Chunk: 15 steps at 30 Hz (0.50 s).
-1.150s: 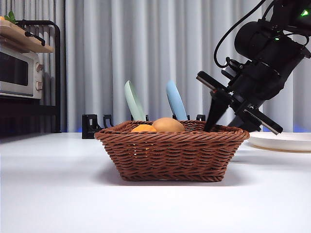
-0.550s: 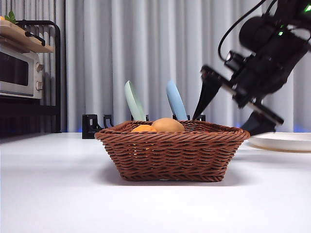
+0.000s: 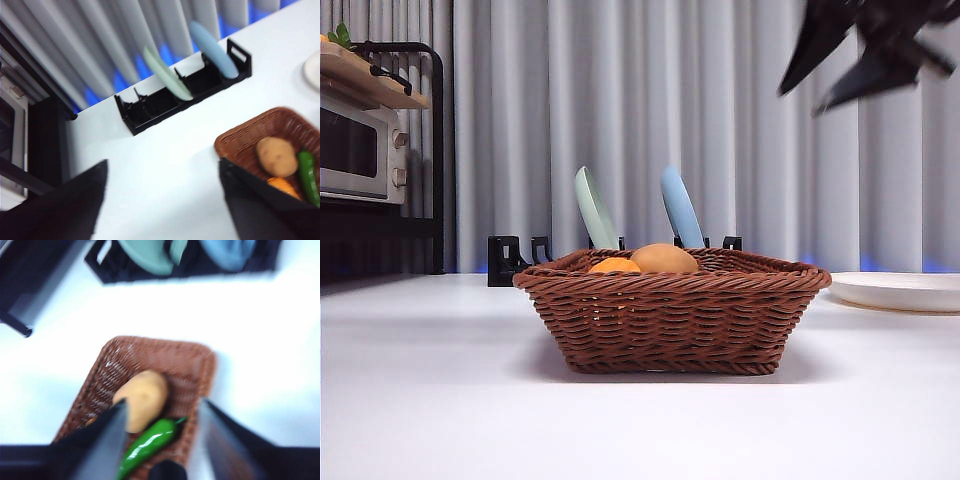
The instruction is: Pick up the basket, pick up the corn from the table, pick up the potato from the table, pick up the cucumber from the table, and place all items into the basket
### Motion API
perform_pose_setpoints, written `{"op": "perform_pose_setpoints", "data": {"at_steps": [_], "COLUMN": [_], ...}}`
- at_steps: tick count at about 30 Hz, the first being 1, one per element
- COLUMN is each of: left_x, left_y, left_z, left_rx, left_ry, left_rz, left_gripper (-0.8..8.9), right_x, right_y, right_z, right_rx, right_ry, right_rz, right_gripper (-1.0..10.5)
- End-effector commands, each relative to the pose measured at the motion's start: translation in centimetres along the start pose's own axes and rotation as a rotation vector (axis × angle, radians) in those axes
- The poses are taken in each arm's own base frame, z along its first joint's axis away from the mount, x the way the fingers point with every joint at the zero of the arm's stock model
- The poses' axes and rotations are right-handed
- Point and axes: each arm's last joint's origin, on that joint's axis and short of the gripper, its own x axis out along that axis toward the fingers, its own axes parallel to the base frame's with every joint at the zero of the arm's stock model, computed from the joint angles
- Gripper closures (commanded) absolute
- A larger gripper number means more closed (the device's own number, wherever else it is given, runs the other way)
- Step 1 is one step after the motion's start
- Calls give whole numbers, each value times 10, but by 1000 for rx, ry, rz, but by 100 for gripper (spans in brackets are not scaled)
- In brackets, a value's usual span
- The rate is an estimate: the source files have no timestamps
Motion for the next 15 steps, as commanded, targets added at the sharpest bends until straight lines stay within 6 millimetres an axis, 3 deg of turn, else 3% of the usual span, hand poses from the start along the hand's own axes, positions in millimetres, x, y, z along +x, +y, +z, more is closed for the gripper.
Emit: {"op": "perform_pose_setpoints", "data": {"at_steps": [1,7,11,15], "left_x": [7,17,24,29], "left_y": [4,13,17,14], "left_z": [0,-21,-58,-106], "left_rx": [24,-18,-51,-78], "left_ry": [-4,-92,-181,-221], "left_rz": [22,-6,5,33], "left_gripper": [822,822,822,822], "right_x": [-19,-57,-74,-80], "right_y": [4,11,16,20], "right_z": [2,2,-11,-42], "right_rx": [-89,-170,-180,-197], "right_ry": [-36,-111,-200,-279], "right_rz": [-59,-195,-194,-229], "right_gripper": [963,964,963,963]}}
